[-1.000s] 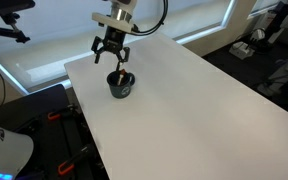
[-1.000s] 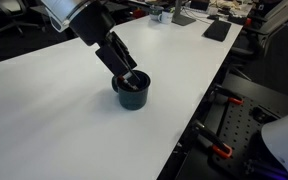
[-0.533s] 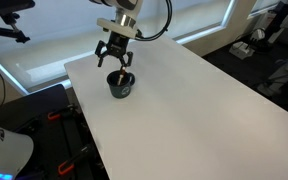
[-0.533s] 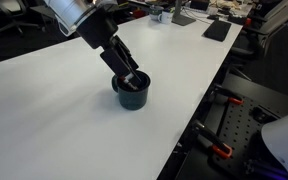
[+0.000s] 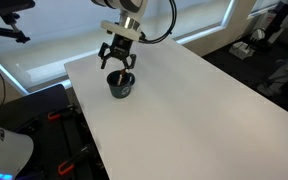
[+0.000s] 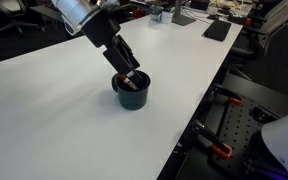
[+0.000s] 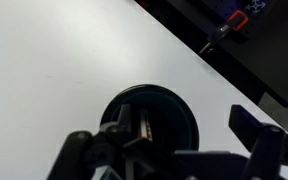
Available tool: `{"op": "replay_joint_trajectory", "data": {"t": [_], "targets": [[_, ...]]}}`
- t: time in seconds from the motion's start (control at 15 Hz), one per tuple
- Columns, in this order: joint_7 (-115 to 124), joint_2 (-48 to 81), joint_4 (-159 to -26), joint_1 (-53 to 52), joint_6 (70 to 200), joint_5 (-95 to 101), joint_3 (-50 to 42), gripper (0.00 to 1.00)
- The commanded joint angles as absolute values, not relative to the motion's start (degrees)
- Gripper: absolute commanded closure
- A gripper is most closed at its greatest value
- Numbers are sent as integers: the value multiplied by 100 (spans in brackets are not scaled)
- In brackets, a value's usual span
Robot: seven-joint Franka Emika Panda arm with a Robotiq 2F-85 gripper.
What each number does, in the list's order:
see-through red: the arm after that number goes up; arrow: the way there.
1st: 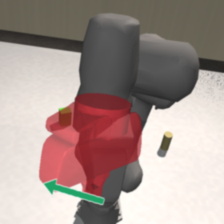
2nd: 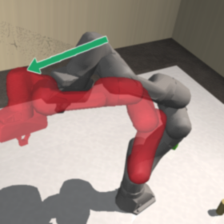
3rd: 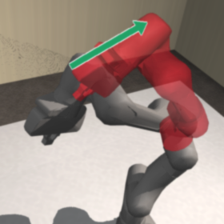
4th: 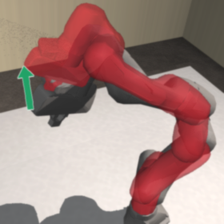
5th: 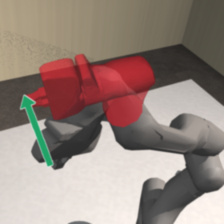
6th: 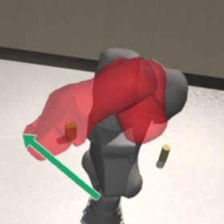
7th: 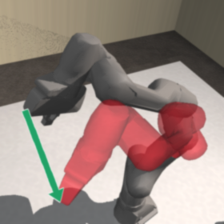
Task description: Remove the red marker from the dark green mug.
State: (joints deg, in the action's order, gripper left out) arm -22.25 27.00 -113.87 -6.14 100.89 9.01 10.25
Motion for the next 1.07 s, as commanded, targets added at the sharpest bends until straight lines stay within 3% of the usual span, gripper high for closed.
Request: {"op": "replay_joint_trajectory", "data": {"t": [0.0,1.0], "targets": [[-2289,2797,-11257,-602,10032,883,1003,0],[-2316,3183,-10865,-550,9997,915,938,0]]}}
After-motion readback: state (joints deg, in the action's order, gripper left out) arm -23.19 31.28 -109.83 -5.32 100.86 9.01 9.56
